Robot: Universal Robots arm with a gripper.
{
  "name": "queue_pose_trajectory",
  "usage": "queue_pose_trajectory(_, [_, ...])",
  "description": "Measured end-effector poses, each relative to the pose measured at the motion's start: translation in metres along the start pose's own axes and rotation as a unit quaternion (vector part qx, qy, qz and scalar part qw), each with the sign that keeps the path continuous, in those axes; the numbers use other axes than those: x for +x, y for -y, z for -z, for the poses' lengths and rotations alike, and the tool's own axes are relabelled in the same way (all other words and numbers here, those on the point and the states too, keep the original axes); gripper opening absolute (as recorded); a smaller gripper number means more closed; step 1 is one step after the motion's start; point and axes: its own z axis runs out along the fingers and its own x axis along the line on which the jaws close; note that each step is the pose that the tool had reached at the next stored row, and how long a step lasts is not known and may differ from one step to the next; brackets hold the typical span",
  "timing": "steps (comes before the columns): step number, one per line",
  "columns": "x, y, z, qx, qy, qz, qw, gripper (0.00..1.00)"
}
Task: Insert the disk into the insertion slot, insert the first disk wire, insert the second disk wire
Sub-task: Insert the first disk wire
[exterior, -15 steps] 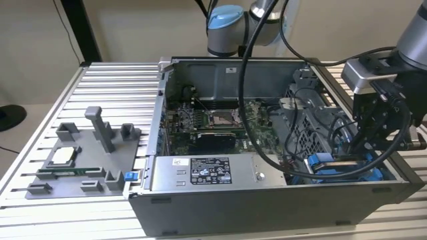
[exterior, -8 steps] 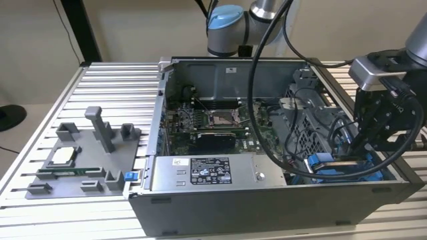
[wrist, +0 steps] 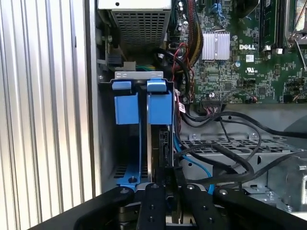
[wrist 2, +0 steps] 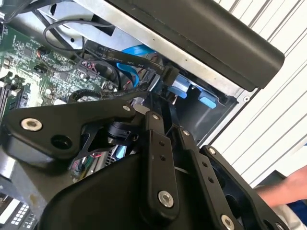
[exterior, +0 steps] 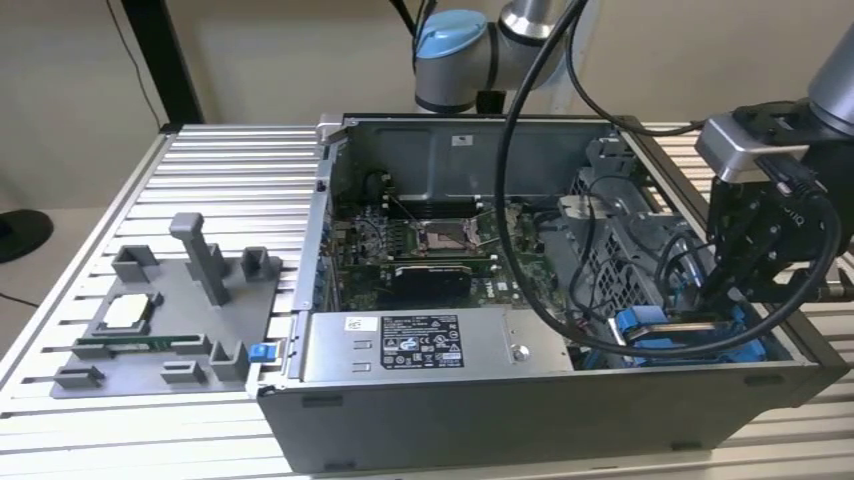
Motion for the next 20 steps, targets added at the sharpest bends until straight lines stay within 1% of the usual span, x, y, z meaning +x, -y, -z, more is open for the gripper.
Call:
queue_pose_trajectory(11, [-0.0001, 0.0, -0.0035, 0.0003, 0.0001, -0.025, 0.9997, 0.0])
queue_pose_trajectory(20, [0.0001, 0.0, -0.0097, -0.0005, -0.0006, -0.05, 0.9988, 0.0])
